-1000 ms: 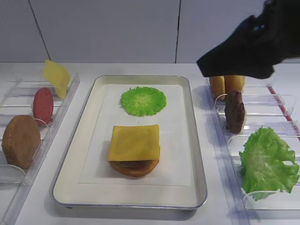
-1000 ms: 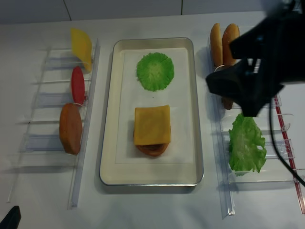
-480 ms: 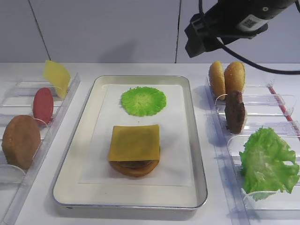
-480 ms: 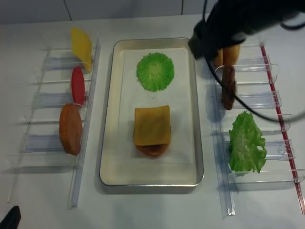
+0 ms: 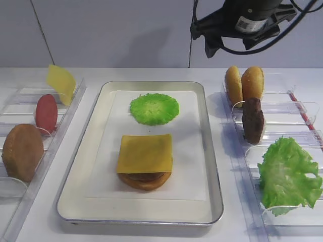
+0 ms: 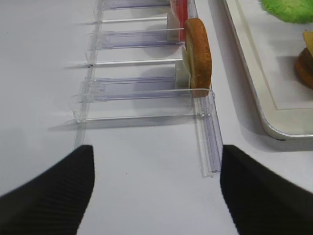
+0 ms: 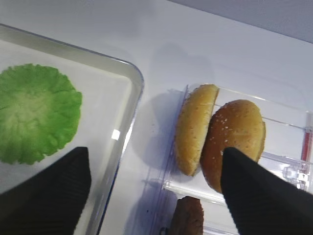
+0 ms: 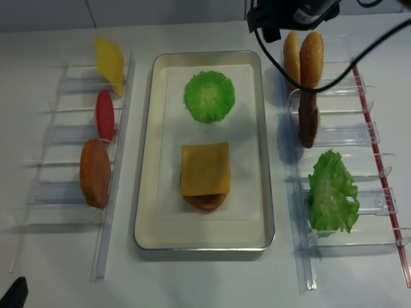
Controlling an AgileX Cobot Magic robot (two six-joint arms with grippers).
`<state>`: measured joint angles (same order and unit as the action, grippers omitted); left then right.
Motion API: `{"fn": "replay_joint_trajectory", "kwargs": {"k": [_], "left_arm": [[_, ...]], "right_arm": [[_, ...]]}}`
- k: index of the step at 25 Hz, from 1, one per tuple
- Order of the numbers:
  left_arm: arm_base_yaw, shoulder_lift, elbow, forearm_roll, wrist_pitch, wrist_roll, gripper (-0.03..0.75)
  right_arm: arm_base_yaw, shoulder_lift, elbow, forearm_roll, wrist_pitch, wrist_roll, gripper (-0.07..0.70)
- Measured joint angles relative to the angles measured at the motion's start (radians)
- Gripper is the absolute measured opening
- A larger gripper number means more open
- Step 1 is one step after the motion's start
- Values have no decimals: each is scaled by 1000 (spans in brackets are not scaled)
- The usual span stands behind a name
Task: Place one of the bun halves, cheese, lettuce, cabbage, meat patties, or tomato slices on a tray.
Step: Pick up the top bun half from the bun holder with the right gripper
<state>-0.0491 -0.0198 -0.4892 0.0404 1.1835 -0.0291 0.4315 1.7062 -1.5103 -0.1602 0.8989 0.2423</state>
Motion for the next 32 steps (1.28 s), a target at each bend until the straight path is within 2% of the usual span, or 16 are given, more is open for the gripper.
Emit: {"fn": "replay_joint_trajectory", "kwargs": {"k": [4, 8, 14, 19, 32], "left_arm": [[0, 0, 0, 0, 0, 0, 493], [0, 0, 0, 0, 0, 0, 493], [0, 0, 0, 0, 0, 0, 493], [0, 0, 0, 0, 0, 0, 493], [0, 0, 0, 0, 0, 0, 493]], "right_arm": [[0, 93, -92, -47, 70, 36, 556], [-21, 158, -157, -47, 107, 81, 544], [-82, 220, -178, 12, 118, 78, 510], [-85, 251, -184, 20, 110, 47, 506], [-85, 324, -221, 12, 99, 45, 488]]}}
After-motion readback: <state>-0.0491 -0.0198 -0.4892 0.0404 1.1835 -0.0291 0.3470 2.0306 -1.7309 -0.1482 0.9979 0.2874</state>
